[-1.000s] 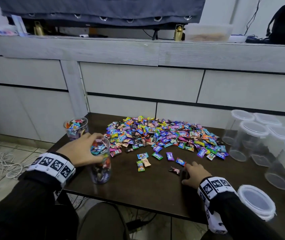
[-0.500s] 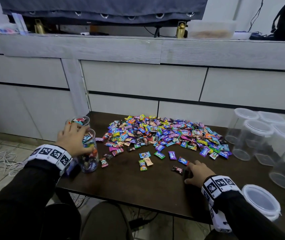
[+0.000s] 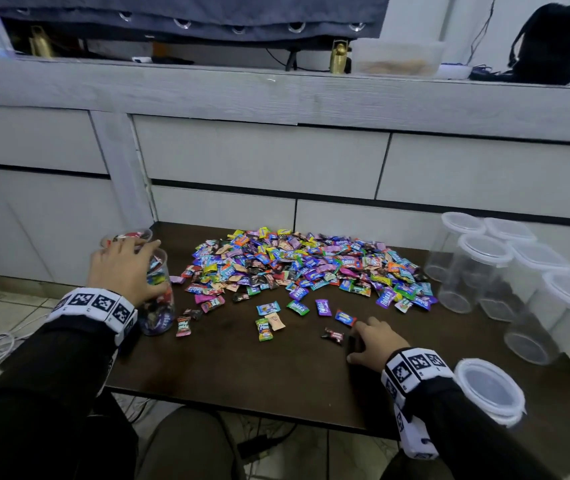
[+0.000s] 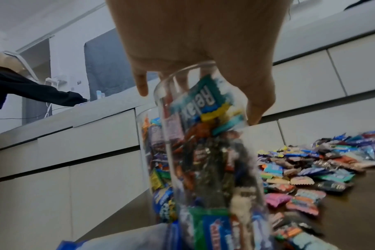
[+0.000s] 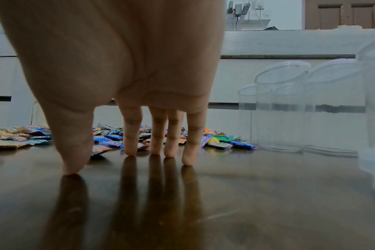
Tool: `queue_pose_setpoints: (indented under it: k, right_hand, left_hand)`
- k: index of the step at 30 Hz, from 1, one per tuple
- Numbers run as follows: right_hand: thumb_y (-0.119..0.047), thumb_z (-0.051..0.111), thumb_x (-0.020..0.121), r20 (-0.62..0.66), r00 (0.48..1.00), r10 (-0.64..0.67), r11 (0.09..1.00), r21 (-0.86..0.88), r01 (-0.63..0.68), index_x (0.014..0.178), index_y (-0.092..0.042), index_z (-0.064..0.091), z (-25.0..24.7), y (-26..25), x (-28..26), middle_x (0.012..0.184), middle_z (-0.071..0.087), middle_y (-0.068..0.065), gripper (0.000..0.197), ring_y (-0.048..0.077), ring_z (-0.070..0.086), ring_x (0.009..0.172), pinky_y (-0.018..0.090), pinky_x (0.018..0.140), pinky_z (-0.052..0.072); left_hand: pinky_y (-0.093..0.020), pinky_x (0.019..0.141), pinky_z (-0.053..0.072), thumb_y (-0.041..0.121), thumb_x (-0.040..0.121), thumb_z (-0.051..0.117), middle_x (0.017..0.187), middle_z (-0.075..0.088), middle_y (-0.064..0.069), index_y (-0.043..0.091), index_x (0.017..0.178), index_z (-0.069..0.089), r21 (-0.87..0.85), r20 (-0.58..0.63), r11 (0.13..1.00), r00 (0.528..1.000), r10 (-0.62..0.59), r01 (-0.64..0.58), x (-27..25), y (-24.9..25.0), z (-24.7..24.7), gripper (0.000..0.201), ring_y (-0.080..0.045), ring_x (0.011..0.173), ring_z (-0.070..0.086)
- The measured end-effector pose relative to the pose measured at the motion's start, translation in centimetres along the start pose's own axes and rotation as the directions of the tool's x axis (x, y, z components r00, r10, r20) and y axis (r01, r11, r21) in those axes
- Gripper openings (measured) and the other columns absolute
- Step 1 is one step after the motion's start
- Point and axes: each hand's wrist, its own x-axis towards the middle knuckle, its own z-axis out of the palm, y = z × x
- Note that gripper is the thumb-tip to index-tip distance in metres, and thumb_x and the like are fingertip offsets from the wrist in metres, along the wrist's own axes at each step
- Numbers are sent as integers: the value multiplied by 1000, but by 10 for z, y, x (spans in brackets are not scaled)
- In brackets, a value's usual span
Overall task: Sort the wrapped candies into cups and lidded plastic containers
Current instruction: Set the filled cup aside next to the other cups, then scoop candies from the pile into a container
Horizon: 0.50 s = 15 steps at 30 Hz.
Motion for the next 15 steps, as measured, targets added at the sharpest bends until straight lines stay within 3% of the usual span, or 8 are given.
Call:
queue_pose_setpoints:
  k: [3,5,8,11,15]
  right_hand:
    - [-45,65,84,-25,1000,-15,997,72,17,126,-19,48,-5,4,-5,125,46,8,52,25,48,118,35,97,43]
    - [-42,64,86,-81,996,-35,991,125,45,124,-20,51,-15,7,-10,124,50,6,46,22,51,114,33,97,43]
    - [-35,63,88,-265,963,-50,976,190,103,119,-19,56,-40,18,-21,122,56,3,35,18,53,111,30,95,43]
    - [-27,62,88,-513,859,-6,968,212,134,112,-16,60,-72,39,-35,116,59,5,26,21,55,107,32,91,43]
    - [-23,64,84,-746,652,139,980,198,18,112,-12,59,-112,88,-58,116,56,12,30,29,50,111,39,93,40]
  left_hand:
    - [-55,109,26,61,70,75,143,47,-12,21,140,50,-45,-101,997,993,60,-65,-9,24,-8,85,-34,131,43]
    - [-56,113,21,52,78,71,148,44,-10,20,139,50,-102,-142,979,976,162,-177,-16,51,-13,73,-31,137,38]
    - [-45,116,22,46,88,62,149,43,-1,26,140,48,-175,-90,908,925,370,-380,-29,101,-13,57,-21,138,37]
    - [-35,112,32,49,92,55,146,43,4,28,140,45,-306,53,782,810,584,-543,-47,156,-3,53,-15,135,39]
    - [-35,116,28,58,90,54,156,29,3,29,145,36,-438,266,663,618,740,-606,-76,216,16,65,-15,142,31]
